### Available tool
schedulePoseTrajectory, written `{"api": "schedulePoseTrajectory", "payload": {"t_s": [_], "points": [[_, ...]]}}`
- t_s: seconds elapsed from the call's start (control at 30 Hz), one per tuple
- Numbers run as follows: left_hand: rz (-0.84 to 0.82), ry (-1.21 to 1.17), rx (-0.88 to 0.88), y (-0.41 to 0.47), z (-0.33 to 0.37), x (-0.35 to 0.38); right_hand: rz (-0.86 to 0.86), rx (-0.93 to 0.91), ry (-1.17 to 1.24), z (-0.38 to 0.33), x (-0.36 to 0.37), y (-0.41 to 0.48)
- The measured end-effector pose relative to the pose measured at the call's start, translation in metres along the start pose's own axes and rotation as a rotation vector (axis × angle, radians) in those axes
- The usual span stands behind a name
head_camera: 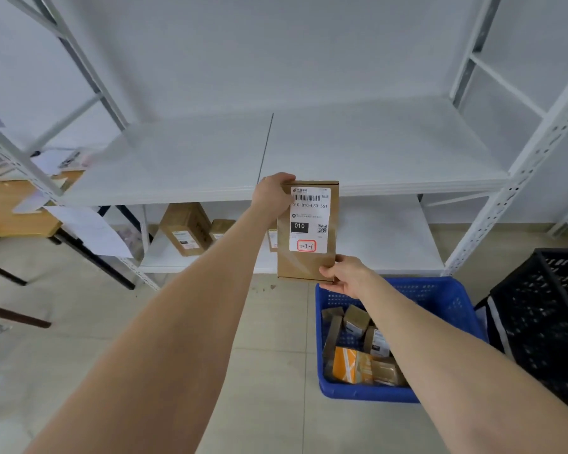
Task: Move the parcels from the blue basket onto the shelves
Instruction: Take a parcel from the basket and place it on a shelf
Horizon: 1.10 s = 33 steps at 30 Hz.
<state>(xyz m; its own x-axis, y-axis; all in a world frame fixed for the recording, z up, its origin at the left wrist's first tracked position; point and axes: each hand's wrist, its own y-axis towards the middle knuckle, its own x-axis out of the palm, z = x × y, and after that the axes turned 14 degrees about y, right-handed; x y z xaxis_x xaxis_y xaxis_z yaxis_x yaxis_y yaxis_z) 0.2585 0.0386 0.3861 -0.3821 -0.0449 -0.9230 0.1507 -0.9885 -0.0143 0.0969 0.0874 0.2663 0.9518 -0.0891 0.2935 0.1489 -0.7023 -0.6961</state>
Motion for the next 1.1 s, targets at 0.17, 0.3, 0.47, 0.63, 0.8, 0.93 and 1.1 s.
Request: {"api": "schedulePoseTrajectory", "payload": {"t_s": [0.17,0.3,0.47,0.63,0.8,0.93,1.1], "points": [[0.001,-0.018,-0.039,-0.002,-0.051,-0.023,0.024,-0.003,-0.052,0.015,0.053,0.011],[0.019,-0.015,-0.06,-0.001,-0.089,-0.037,0.017,0.011,-0.086,0.026,0.091,0.021],[0.046,-0.022,-0.073,0.006,-0.125,-0.055,0.003,0.009,-0.145,0.03,0.132,0.035],[0.073,-0.029,-0.125,0.022,-0.166,-0.076,-0.026,0.008,-0.173,0.025,0.18,0.056],[0.121,-0.014,-0.191,0.055,-0.214,-0.099,-0.085,0.004,-0.191,0.014,0.238,0.084],[0.165,0.007,-0.222,0.099,-0.253,-0.118,-0.089,-0.064,-0.227,0.0,0.29,0.115],[0.208,0.034,-0.248,0.165,-0.297,-0.153,-0.161,-0.113,-0.228,-0.026,0.366,0.156]]}}
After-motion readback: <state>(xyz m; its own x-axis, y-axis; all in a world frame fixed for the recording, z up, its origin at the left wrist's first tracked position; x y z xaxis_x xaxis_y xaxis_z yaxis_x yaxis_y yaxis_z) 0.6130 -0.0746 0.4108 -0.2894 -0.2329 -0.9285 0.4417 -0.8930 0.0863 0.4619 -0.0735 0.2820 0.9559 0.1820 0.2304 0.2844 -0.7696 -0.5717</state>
